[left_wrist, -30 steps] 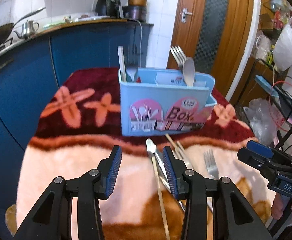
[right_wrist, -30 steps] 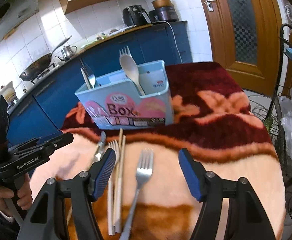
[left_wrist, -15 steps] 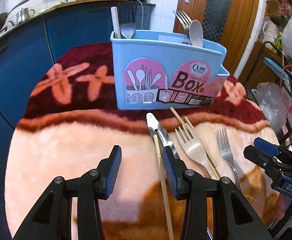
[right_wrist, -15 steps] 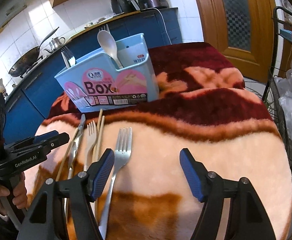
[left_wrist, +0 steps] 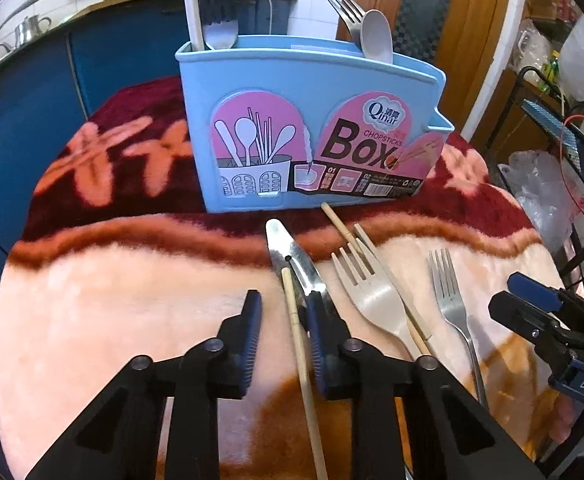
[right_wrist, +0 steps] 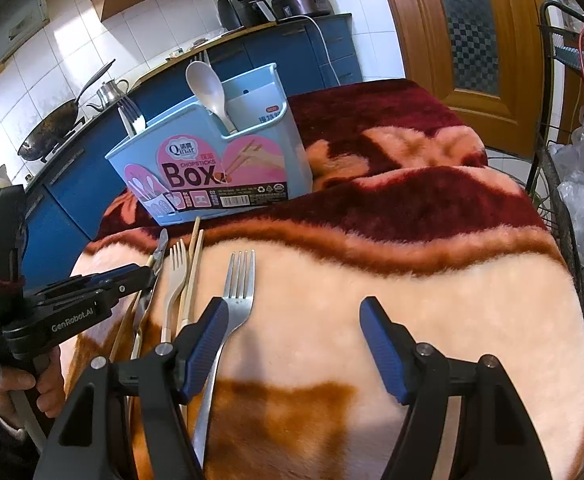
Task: Organize utensils
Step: 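Grasp a wooden chopstick with the left tool while the right tool grasps a silver fork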
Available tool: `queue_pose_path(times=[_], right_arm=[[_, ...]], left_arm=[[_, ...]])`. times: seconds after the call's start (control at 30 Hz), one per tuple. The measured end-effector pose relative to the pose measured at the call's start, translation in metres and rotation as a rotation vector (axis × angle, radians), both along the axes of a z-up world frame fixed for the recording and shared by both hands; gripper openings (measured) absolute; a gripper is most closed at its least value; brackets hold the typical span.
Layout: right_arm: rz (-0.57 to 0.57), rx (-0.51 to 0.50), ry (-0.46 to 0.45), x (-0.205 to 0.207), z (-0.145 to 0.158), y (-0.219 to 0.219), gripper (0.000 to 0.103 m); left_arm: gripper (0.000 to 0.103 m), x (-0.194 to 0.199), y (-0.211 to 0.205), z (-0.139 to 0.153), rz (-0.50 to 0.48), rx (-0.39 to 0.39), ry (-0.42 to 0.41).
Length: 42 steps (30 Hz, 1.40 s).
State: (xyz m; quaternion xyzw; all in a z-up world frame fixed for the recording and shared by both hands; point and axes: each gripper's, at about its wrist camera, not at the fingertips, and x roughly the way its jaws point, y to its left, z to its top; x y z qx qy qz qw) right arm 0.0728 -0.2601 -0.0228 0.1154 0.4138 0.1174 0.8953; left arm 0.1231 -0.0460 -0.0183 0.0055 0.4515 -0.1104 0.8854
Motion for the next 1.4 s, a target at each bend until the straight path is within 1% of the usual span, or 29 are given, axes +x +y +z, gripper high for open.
queue_pose_path(times=[0.03, 0.07, 0.1, 0.13, 0.3, 0.43, 0.53, 0.6, 0.67, 0.73, 0.8, 0.83, 0.9, 1.03, 1.1, 1.17, 1.33, 1.37, 1.4], right_arm=[[0.000, 0.000, 0.000, 0.000, 0.000, 0.000, 0.071], [-0.001, -0.001, 0.000, 0.000, 0.000, 0.000, 0.071], [-0.001, -0.001, 0.001, 0.000, 0.000, 0.000, 0.071], [0.000, -0.002, 0.001, 0.000, 0.000, 0.000, 0.071], [0.005, -0.015, 0.005, 0.000, 0.001, 0.003, 0.071], [0.023, -0.031, 0.014, 0.003, 0.003, 0.010, 0.071], [0.050, -0.057, 0.020, 0.007, 0.004, 0.019, 0.071], [0.068, -0.060, 0.030, 0.010, 0.004, 0.024, 0.071], [0.083, -0.063, 0.041, 0.013, 0.003, 0.027, 0.067], [0.100, -0.077, 0.054, 0.019, 0.002, 0.031, 0.064], [0.115, -0.088, 0.066, 0.024, 0.001, 0.034, 0.062], [0.120, -0.097, 0.069, 0.026, 0.000, 0.035, 0.060], [0.128, -0.107, 0.069, 0.030, -0.001, 0.037, 0.058], [0.142, -0.097, 0.061, 0.039, -0.003, 0.039, 0.047], [0.154, -0.091, 0.053, 0.042, -0.004, 0.041, 0.046], [0.159, -0.079, 0.047, 0.045, -0.004, 0.042, 0.042], [0.176, -0.040, 0.041, 0.046, -0.006, 0.041, 0.022], [0.174, -0.025, 0.041, 0.046, -0.005, 0.039, 0.019], [0.174, -0.009, 0.042, 0.046, -0.005, 0.038, 0.013]], left_arm=[[0.019, 0.001, 0.000, 0.000, -0.003, -0.005, 0.002], [0.015, 0.001, 0.000, 0.000, -0.006, -0.014, 0.006], [0.008, 0.002, 0.001, -0.001, -0.007, -0.025, 0.008], [0.006, 0.002, 0.002, 0.000, -0.009, -0.037, 0.010], [0.004, 0.000, 0.013, 0.003, 0.018, -0.067, -0.011], [0.004, -0.002, 0.026, 0.006, 0.060, -0.074, -0.024], [0.004, 0.000, 0.035, 0.002, 0.088, -0.068, -0.002], [0.005, 0.002, 0.040, -0.002, 0.096, -0.068, 0.026], [0.006, 0.003, 0.043, -0.004, 0.091, -0.080, 0.049], [0.007, 0.003, 0.044, -0.004, 0.079, -0.073, 0.060], [0.011, 0.004, 0.044, -0.003, 0.066, -0.067, 0.074], [0.012, 0.004, 0.044, -0.004, 0.057, -0.067, 0.086], [0.012, 0.005, 0.043, -0.003, 0.045, -0.061, 0.098], [0.012, 0.006, 0.041, -0.004, 0.018, -0.042, 0.111], [0.012, 0.008, 0.040, -0.005, 0.000, -0.031, 0.116], [0.012, 0.010, 0.037, -0.005, -0.018, -0.017, 0.119], [0.011, 0.012, 0.034, -0.005, -0.045, 0.002, 0.122], [0.011, 0.012, 0.034, -0.005, -0.047, 0.001, 0.120], [0.009, 0.012, 0.035, -0.005, -0.047, -0.004, 0.115]])
